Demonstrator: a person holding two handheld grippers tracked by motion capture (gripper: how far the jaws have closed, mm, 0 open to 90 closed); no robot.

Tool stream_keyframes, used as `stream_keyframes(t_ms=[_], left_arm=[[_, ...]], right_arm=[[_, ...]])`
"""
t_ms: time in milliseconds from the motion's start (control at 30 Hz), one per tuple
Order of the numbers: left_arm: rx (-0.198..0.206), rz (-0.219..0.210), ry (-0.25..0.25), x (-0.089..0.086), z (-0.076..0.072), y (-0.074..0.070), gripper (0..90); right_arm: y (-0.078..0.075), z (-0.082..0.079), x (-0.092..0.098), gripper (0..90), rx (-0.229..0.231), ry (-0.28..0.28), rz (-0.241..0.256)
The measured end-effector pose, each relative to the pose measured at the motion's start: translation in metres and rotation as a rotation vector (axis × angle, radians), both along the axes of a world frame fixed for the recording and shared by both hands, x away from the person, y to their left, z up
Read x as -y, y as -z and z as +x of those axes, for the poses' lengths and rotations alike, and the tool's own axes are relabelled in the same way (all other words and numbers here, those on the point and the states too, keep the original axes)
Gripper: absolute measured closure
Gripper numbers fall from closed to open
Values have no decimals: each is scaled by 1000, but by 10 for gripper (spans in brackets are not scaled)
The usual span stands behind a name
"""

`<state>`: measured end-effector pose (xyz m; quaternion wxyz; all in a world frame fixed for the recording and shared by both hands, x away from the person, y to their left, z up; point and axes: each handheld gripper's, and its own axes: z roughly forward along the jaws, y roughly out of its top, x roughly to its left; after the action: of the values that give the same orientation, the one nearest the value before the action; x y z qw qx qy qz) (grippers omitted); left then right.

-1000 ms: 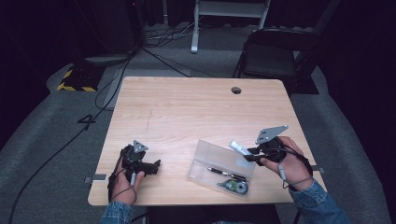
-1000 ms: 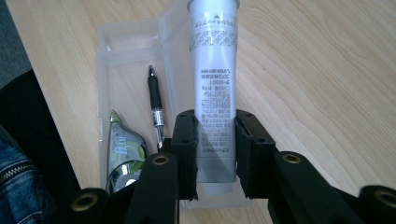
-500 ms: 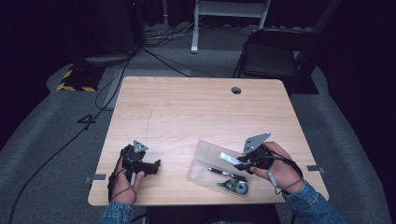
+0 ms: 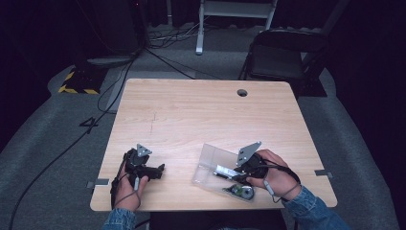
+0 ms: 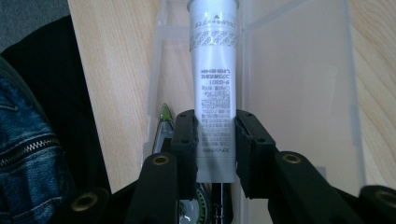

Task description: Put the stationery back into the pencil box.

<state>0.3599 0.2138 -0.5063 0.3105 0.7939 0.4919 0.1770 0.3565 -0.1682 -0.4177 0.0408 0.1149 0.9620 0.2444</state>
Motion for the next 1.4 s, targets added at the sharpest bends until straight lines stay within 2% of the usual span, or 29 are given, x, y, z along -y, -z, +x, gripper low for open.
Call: stream_keyframes(t_ms=[267,567,700,967,1167,1400], left_arm=[[-2,-5,-4,0,-1,0,1],[-2,-1,-14,1,-2,0,1],[-2,-4,-15,1,-2,0,1],[-2,-4,-16,1,-2,0,1],[-2,-4,-16,1,-2,0,1],[-2,-4,-16,1,-2,0,1]], right_arm=[[11,-1,-17,714,-30,-53,-49],[21,2,-28,714,-62,-67,-85],[27,4,-33,714,-64,-59,-115],[34,5,-38,714,-59,-54,-135],[34,6,-37,713,-51,-48,-129],[35,5,-38,712,-71,8,-118]])
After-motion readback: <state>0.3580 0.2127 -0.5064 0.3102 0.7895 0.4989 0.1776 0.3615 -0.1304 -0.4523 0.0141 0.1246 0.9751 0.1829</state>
